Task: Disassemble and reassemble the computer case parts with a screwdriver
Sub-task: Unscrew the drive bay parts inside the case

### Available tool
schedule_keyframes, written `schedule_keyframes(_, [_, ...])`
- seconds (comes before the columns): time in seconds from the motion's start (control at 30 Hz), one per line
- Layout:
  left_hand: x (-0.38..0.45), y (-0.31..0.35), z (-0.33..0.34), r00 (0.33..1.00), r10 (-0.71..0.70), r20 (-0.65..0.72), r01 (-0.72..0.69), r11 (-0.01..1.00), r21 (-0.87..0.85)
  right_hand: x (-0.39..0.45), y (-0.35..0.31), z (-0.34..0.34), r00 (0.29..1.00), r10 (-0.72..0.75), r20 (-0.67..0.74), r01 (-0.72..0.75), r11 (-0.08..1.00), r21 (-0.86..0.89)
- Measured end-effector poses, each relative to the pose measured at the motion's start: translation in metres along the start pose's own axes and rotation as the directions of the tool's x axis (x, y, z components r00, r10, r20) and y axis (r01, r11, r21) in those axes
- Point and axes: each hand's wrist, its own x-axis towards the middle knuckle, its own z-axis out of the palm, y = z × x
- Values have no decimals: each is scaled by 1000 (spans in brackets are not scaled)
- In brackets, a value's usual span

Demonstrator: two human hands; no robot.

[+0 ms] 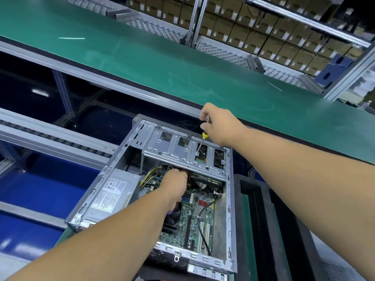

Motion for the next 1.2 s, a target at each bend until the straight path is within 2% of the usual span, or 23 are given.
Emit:
schedule_keyframes(0.1, [3, -4, -1, 998, -61, 5, 61, 997, -41, -3, 4, 7, 986, 51, -158, -80, 979, -185])
schedule_keyframes(0.13, [2, -5, -1, 997, -68, 41, 70, 997, -45, -4, 5, 10, 982, 54, -184, -87, 980, -179])
schedule_keyframes(0.17, [0, -5, -2, 995, -64, 76, 68, 996, -57, -4, 7, 14, 982, 59, -179, -78, 992, -98])
schedule_keyframes(0.23, [-4, -4, -2, 991, -40, 128, 50, 996, -76, -5, 10, 14, 994, 63, -90, -40, 971, 236])
schedule_keyframes(0.27, [-6, -5, -2, 991, -25, 133, 34, 997, -71, -5, 11, 12, 999, 37, -35, -23, 939, 344])
schedule_keyframes(0.3, [-5, -6, -2, 992, -9, 127, 18, 997, -75, -6, 12, 10, 1000, 1, -3, 0, 931, 364])
schedule_keyframes(0.37, [-5, -7, -2, 993, 4, 121, 5, 997, -78, -4, 14, 10, 1000, -2, -6, 4, 960, 280])
schedule_keyframes(0.47, [-7, -6, -2, 991, 8, 135, 2, 997, -72, -4, 12, 18, 987, 45, -157, -21, 989, 146])
schedule_keyframes(0.57, [-8, -6, -3, 988, 30, 153, -19, 997, -74, -5, 14, 31, 957, -35, -287, 39, 999, 10])
schedule_keyframes(0.6, [-8, -6, -3, 987, 34, 156, -23, 997, -72, -6, 16, 34, 957, -47, -287, 57, 998, 29])
schedule_keyframes(0.7, [-8, -7, -2, 988, 47, 145, -36, 996, -79, -7, 20, 34, 990, -52, -129, 98, 918, 385])
schedule_keyframes(0.73, [-8, -7, -2, 988, 52, 143, -41, 996, -80, -8, 21, 33, 995, -53, -81, 84, 891, 445])
schedule_keyframes(0.8, [-9, -7, -2, 989, 61, 133, -51, 996, -75, -9, 23, 33, 996, -19, -85, 54, 902, 429])
schedule_keyframes(0.9, [-9, -7, -1, 989, 66, 133, -56, 996, -76, -11, 24, 39, 980, 35, -198, 42, 926, 374])
schedule_keyframes(1.03, [-7, -9, -2, 987, 72, 141, -61, 995, -83, -15, 28, 53, 940, 25, -340, 82, 952, 296])
schedule_keyframes(1.1, [-6, -10, -2, 987, 78, 142, -66, 994, -85, -18, 31, 57, 947, 14, -321, 117, 915, 385])
schedule_keyframes(1.2, [-4, -11, -3, 987, 83, 141, -72, 994, -82, -19, 37, 53, 980, -5, -197, 110, 843, 527])
